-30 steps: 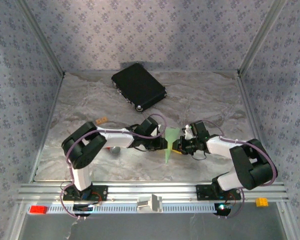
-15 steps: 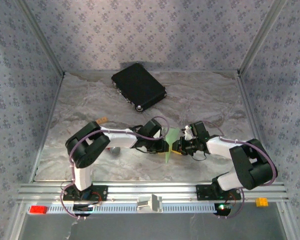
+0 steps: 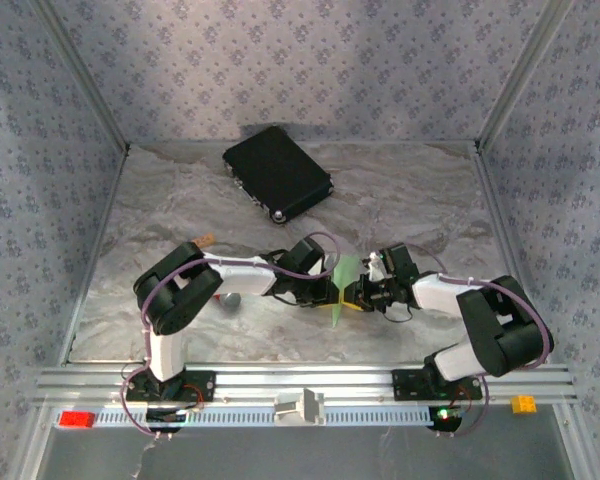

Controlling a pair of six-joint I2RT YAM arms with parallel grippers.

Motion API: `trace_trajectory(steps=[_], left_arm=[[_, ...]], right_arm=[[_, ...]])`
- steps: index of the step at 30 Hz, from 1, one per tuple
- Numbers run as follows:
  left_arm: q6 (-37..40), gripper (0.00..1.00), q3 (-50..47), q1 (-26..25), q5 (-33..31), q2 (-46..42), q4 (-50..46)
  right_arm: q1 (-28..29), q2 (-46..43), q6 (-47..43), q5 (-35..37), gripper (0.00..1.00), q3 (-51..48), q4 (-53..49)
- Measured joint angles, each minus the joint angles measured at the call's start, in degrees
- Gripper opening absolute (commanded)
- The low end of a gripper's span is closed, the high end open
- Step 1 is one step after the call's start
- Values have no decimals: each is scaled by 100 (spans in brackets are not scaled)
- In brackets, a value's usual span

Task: Fold a paper plane with a square sheet of paper (pick it up from the middle)
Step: Turn over a paper plane at the center of the table.

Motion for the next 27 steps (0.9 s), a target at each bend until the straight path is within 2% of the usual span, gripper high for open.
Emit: trace_trajectory(steps=[11, 19, 22, 27], left_arm=[[-133, 18, -83, 4, 83, 4, 382], [-42, 7, -83, 0, 28, 4, 308], [61, 6, -79, -13, -114, 0, 179], [273, 4, -7, -140, -743, -267, -413]], right_arm=[[-101, 11, 85, -109, 15, -111, 140], [-151, 9, 87, -129, 15, -122, 157], [-188, -17, 87, -122, 16, -125, 149], [-317, -367, 87, -39, 17, -136, 39]])
